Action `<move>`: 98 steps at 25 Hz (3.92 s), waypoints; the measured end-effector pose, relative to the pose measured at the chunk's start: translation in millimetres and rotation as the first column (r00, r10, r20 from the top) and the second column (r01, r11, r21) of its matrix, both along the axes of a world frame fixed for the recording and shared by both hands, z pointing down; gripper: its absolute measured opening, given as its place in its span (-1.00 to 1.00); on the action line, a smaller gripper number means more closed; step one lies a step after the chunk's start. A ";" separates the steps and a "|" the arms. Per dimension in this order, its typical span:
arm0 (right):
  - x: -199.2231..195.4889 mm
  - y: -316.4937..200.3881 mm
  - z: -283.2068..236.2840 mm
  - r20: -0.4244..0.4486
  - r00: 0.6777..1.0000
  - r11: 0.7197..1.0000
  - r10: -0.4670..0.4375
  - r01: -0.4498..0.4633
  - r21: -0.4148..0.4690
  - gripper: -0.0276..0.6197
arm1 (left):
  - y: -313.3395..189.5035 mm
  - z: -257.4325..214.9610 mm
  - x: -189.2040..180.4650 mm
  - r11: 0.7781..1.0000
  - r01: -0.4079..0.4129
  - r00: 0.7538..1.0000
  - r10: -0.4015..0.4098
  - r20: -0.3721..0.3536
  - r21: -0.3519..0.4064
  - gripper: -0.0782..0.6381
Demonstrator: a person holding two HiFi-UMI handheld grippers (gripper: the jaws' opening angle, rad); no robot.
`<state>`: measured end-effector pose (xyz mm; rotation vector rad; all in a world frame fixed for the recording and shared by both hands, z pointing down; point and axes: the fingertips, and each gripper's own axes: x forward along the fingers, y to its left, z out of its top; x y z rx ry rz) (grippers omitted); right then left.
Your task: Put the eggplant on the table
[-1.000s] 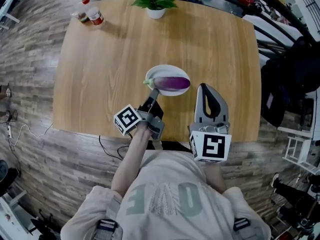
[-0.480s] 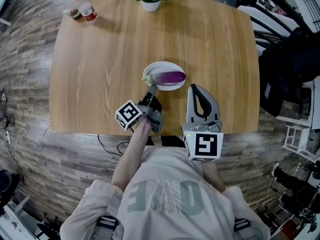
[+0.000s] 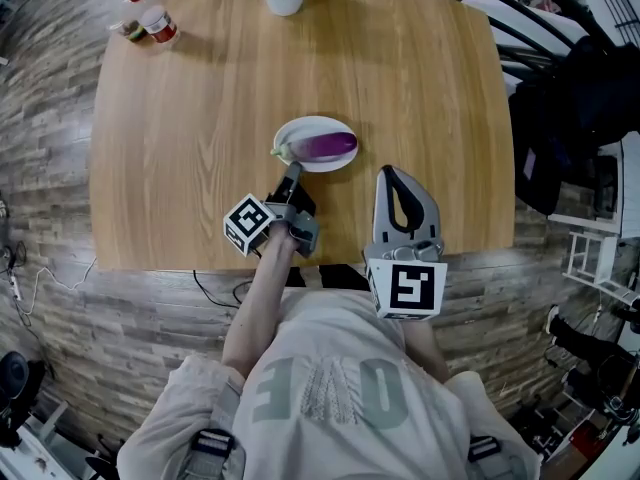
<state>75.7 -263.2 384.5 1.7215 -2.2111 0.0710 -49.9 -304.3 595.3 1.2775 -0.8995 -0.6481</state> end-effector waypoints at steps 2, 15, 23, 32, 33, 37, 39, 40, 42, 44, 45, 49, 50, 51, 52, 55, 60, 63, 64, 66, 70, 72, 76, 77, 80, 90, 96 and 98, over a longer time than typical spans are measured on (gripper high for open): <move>3.7 2.5 1.2 -0.006 1.000 1.000 0.008 -0.008 -0.004 -0.86 | 0.4 2.1 -1.3 1.000 0.005 1.000 -0.005 0.000 -0.008 -0.73; 15.9 13.0 -1.1 0.022 0.999 0.999 0.045 -0.045 -0.011 -0.86 | 0.6 13.8 -3.3 0.997 0.046 0.999 -0.046 -0.010 -0.057 -0.73; 22.3 11.9 -4.3 0.048 0.998 0.999 0.048 -0.048 0.001 -0.86 | -3.6 13.4 -1.7 0.992 0.085 0.991 -0.093 -0.091 -0.092 -0.73; 23.6 9.4 -5.1 0.081 0.996 0.999 0.047 -0.048 0.005 -0.86 | -3.0 17.0 -5.6 0.978 0.129 0.987 -0.143 -0.072 -0.164 -0.61; 24.3 8.9 -6.0 0.081 0.996 0.999 0.046 -0.047 0.008 -0.86 | -4.2 15.5 -5.7 0.978 0.133 0.986 -0.147 -0.076 -0.161 -0.54; 28.2 9.7 -6.8 0.089 0.995 0.999 0.049 -0.050 0.011 -0.86 | -6.3 13.3 -6.9 0.975 0.146 0.984 -0.161 -0.081 -0.165 -0.38; 29.4 10.9 -6.4 0.097 0.994 0.999 0.050 -0.051 0.010 -0.86 | -5.1 14.3 -6.6 0.972 0.147 0.984 -0.163 -0.076 -0.181 -0.36; 29.8 12.0 -6.7 0.101 0.994 0.999 0.050 -0.052 0.012 -0.86 | -3.6 15.2 -6.1 0.970 0.147 0.984 -0.164 -0.075 -0.193 -0.35; 30.3 14.3 -9.0 0.110 0.993 0.999 0.047 -0.049 0.023 -0.86 | 0.4 18.2 -5.3 0.961 0.153 0.982 -0.173 -0.071 -0.229 -0.35; 30.1 15.8 -11.8 0.119 0.992 0.998 0.039 -0.043 0.035 -0.86 | 3.6 20.6 -6.3 0.951 0.163 0.981 -0.184 -0.056 -0.264 -0.34; 29.9 15.8 -12.8 0.126 0.991 0.998 0.036 -0.041 0.040 -0.86 | 4.2 21.1 -7.5 0.946 0.167 0.981 -0.188 -0.048 -0.276 -0.31; 29.8 13.3 -17.4 0.154 0.988 0.997 0.029 -0.039 0.063 -0.86 | 1.5 19.0 -12.5 0.938 0.182 0.977 -0.206 -0.050 -0.296 -0.18; 29.9 12.5 -19.2 0.158 0.987 0.997 0.027 -0.038 0.068 -0.86 | 0.0 17.2 -12.5 0.939 0.181 0.978 -0.204 -0.050 -0.293 -0.11; 30.1 11.8 -21.0 0.162 0.986 0.997 0.025 -0.037 0.073 -0.86 | -1.4 15.1 -12.3 0.941 0.178 0.979 -0.200 -0.046 -0.289 -0.03; 30.4 11.4 -22.5 0.166 0.986 0.996 0.023 -0.036 0.076 -0.86 | -2.0 13.2 -12.2 0.941 0.178 0.980 -0.196 -0.037 -0.289 0.00; 32.7 11.8 -24.9 0.175 0.984 0.996 0.025 -0.040 0.082 -0.86 | 6.0 10.7 -18.5 0.916 0.222 0.972 -0.233 0.009 -0.335 0.02; 37.0 1.4 -29.9 0.222 0.974 0.994 0.049 -0.069 0.084 -0.86 | 5.6 -30.2 -47.6 0.875 0.363 0.932 -0.347 0.107 -0.319 0.02; 30.0 -8.6 -46.4 0.227 0.974 0.990 0.019 -0.050 0.132 -0.86 | -24.0 -111.8 -62.9 0.927 0.373 0.920 -0.364 0.147 -0.043 0.02; 27.0 -11.9 -53.2 0.226 0.974 0.987 0.007 -0.043 0.152 -0.86 | -33.4 -147.6 -66.0 0.930 0.356 0.912 -0.367 0.184 0.094 0.02; 21.5 -17.9 -66.6 0.230 0.973 0.981 -0.012 -0.033 0.191 -0.86 | -43.6 -224.7 -66.1 0.880 0.255 0.860 -0.396 0.321 0.401 0.02; 11.0 -23.4 -93.1 0.254 0.966 0.965 -0.047 -0.022 0.262 -0.86 | -11.3 -362.6 -42.0 0.580 -0.168 0.490 -0.652 0.578 0.797 0.02; 5.4 -22.6 -104.7 0.263 0.962 0.955 -0.077 -0.005 0.296 -0.86 | 12.7 -404.0 -13.2 0.427 -0.413 0.306 -0.767 0.564 0.805 0.02; -8.8 -17.3 -113.0 0.268 0.954 0.944 -0.135 0.042 0.328 -0.86 | 32.1 -405.3 30.2 0.348 -0.695 0.070 -0.839 0.540 0.629 0.01; -11.7 -16.3 -112.5 0.261 0.955 0.943 -0.140 0.049 0.328 -0.86 | 30.9 -397.5 33.1 0.373 -0.711 0.034 -0.828 0.559 0.596 -0.05; -21.7 -14.7 -107.1 0.225 0.962 0.946 -0.153 0.077 0.315 -0.86 | 25.5 -377.4 26.4 0.454 -0.681 0.013 -0.777 0.629 0.575 -0.76; -42.1 -16.6 -102.8 0.191 0.966 0.946 -0.176 0.113 0.304 -0.86 | 11.4 -352.5 4.7 0.545 -0.653 0.033 -0.673 0.739 0.526 -0.76; -46.8 -16.4 -102.1 0.187 0.966 0.946 -0.179 0.117 0.301 -0.86 | 12.5 -358.8 4.3 0.521 -0.654 0.037 -0.701 0.712 0.548 -0.76; -47.2 -15.5 -103.6 0.184 0.966 0.945 -0.181 0.119 0.306 -0.86 | 13.5 -361.1 5.4 0.514 -0.652 0.049 -0.705 0.708 0.557 -0.76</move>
